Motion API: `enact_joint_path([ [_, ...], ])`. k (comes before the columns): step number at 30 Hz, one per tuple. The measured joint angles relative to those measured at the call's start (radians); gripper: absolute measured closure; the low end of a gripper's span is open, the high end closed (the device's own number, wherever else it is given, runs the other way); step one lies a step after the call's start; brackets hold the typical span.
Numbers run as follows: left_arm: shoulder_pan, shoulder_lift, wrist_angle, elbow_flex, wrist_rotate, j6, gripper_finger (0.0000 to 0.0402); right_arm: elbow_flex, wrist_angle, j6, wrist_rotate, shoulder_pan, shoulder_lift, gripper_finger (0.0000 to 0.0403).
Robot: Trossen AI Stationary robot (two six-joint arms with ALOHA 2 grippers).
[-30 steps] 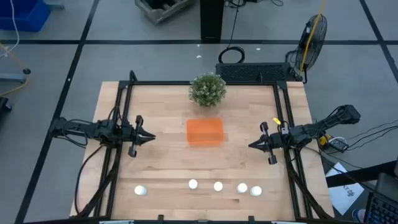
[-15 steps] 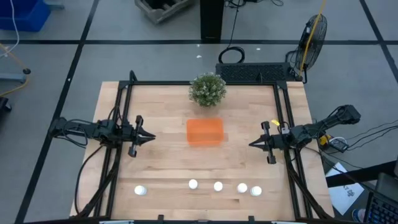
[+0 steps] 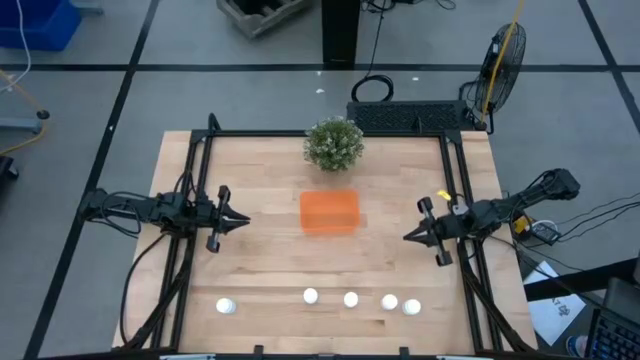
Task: Pick and place pill bottles into a basket
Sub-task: Put the white pill bottle into the orange bin
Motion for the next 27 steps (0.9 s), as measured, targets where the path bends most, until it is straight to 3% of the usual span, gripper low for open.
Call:
enact_joint_path([
  [5, 0.000, 0.000, -0.001, 0.000, 0.000, 0.000, 0.0355, 0.000, 0.019, 0.171, -0.050, 0.000, 0.002, 0.0403],
  [9, 0.000, 0.000, -0.001, 0.000, 0.000, 0.000, 0.0355, 0.000, 0.037, 0.157, -0.133, 0.005, 0.007, 0.0403],
  [12, 0.000, 0.000, -0.001, 0.000, 0.000, 0.000, 0.0355, 0.000, 0.039, 0.070, -0.041, 0.004, 0.010, 0.0403],
  [16, 0.000, 0.000, -0.001, 0.000, 0.000, 0.000, 0.0355, 0.000, 0.068, 0.191, 0.079, 0.003, 0.017, 0.0403],
  [27, 0.000, 0.000, -0.002, 0.000, 0.000, 0.000, 0.0355, 0.000, 0.078, 0.196, 0.030, 0.006, 0.061, 0.0403],
])
